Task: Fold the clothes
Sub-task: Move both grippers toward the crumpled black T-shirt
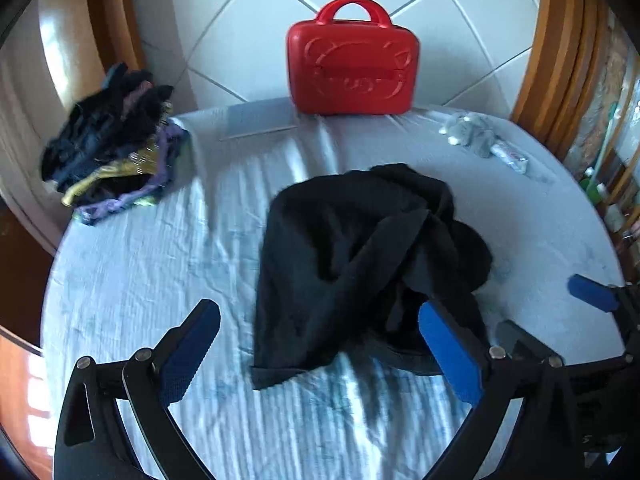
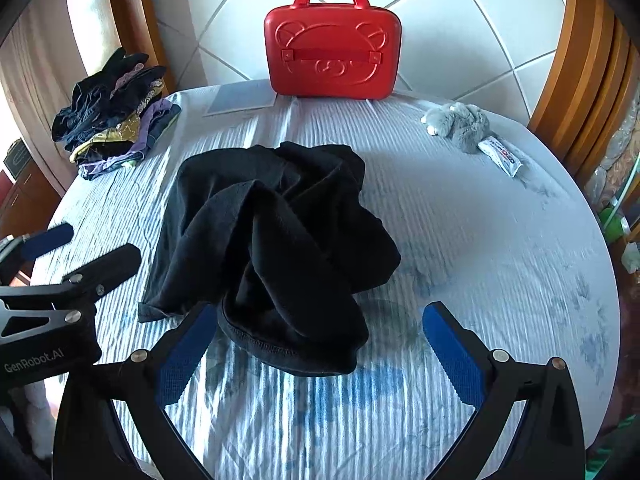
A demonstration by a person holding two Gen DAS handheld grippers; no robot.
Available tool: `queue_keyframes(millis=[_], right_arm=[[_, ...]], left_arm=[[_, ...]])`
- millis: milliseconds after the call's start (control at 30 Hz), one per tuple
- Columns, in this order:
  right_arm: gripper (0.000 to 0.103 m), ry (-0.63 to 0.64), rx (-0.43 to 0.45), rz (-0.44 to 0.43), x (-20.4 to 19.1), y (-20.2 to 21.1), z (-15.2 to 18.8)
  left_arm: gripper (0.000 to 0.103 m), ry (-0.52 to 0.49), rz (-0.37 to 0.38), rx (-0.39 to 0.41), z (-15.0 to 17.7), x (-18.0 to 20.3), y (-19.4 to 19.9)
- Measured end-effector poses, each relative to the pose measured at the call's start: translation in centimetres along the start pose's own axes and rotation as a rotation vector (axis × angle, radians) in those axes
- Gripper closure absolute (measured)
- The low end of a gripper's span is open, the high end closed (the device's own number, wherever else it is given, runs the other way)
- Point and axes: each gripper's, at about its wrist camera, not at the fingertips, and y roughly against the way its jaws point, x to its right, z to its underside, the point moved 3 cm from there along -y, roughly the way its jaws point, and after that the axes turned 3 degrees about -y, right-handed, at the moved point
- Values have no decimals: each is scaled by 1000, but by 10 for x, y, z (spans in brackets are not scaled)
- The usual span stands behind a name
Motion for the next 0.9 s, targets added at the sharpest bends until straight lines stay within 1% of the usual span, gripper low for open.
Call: queue_keyframes(millis=[133, 167, 333, 533, 733, 900], right_arm=[[0, -14, 5, 5, 5, 1, 1], [0, -16, 8, 8, 6, 2, 0], [0, -20, 10, 12, 8, 4, 1], [0, -18, 8, 16, 8, 4, 1], [0, -16, 13, 29, 9, 4, 2], [0, -14, 18, 47, 12, 5, 1]], left_arm=[[3, -19, -60, 13, -1, -7, 2], [3, -15, -63, 9, 0, -9, 1], [3, -21, -52, -10, 1, -11, -3], [3, 10, 0, -47, 3, -9, -11], [3, 15, 6, -51, 11, -9, -14], [3, 15, -6, -47, 10, -12, -15]])
